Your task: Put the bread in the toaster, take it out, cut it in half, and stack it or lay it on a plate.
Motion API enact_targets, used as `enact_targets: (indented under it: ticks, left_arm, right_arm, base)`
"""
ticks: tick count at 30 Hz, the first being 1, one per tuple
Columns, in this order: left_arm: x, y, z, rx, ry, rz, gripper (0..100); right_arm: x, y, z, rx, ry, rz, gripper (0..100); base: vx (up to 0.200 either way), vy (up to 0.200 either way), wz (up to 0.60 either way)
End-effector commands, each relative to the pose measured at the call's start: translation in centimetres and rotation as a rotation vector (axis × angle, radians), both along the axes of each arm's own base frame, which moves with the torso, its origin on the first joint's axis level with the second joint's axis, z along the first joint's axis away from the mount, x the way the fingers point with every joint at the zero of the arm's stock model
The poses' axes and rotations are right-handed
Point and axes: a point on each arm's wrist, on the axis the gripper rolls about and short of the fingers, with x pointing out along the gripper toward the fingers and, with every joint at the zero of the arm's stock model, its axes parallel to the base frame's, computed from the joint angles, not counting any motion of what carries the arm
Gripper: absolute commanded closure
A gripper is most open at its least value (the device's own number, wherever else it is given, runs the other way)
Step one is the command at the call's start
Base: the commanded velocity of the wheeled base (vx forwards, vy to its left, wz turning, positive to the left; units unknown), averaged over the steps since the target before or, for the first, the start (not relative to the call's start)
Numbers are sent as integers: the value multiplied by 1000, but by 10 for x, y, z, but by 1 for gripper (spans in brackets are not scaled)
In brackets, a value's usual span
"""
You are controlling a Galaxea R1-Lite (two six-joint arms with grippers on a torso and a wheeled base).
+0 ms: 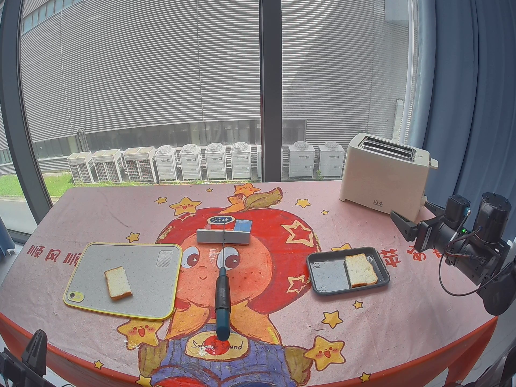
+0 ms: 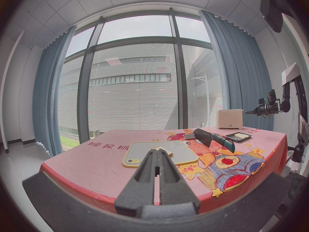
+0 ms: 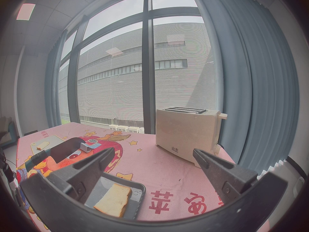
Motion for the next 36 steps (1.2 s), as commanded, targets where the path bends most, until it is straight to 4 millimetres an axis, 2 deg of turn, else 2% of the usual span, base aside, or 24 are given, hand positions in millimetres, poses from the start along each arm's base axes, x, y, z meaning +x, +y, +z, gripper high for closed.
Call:
enact_targets:
  ticks: [1,10,24,36]
  left_arm:
    - [0,0,-5,0,1,0,100]
    - [0,0,-5,0,1,0,100]
    - [0,0,-5,0,1,0,100]
    - [0,0,-5,0,1,0,100]
  right_arm:
    - [0,-2,-1,-6,-1,-7,0]
    - [0,-10,5,-42,-78,-32,0]
    - [4,-34,10,-124,-116,-138,0]
    - [4,-37,9,-140,-111,-218,0]
  base:
    - [0,0,0]
    - [0,0,0]
    - [0,0,0]
    - [0,0,0]
